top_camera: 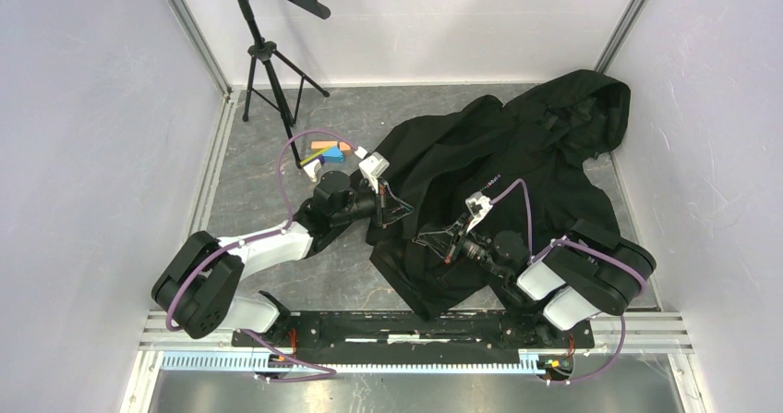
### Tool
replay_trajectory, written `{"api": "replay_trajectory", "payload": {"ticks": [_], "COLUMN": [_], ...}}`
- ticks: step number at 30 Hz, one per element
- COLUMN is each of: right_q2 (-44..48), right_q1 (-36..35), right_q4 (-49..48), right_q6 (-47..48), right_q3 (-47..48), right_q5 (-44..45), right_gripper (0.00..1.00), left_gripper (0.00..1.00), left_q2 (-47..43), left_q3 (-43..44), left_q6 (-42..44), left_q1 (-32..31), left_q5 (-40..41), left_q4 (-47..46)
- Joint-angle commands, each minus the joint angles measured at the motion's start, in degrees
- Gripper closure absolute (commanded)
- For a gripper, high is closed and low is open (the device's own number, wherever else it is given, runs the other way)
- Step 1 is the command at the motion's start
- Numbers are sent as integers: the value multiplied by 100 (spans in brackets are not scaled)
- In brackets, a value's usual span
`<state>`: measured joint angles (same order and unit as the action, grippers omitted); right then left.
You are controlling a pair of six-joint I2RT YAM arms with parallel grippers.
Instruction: Zip up the jacket
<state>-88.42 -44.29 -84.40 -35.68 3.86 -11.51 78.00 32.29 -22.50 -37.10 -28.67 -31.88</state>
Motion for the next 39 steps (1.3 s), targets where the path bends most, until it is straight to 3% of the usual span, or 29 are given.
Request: {"api": "replay_trajectory", "payload": {"ticks": [1,7,19,26,29,32,36,39], "right_q2": [232,435,477,606,536,379,243,63], "right_q1": [45,61,193,171,149,149,149,151], "right_q4": [-1682,-1624,-619,-579,-773,-1032,-1103,-1297], "right_q6": [-22,-158,-423,-422,-440,-389,-356,-405], "right_q3": [219,159,345,465,322,256,275,329], "right_q5": [68,112,472,204,154,11,-24,-60], "right_gripper": [100,100,100,100,100,100,100,100], "left_gripper": [98,98,98,98,97,87,56,45], "left_q2": [-126,-198,-409,-396,-373,-381,-623,-786], "left_q3": [91,31,-149,-99,144,518,277,198], "left_q6": [-35,-35,-50,-61,-186,-713,-1548,-1845], "left_q1": [-52,-61,-86,-105,-104,-104,-95,-95], "left_q5": [-148,-148,-329,-221,-36,476,692,744], "left_q4": [-380,-416,-587,-421,69,1106,1124,1293]}}
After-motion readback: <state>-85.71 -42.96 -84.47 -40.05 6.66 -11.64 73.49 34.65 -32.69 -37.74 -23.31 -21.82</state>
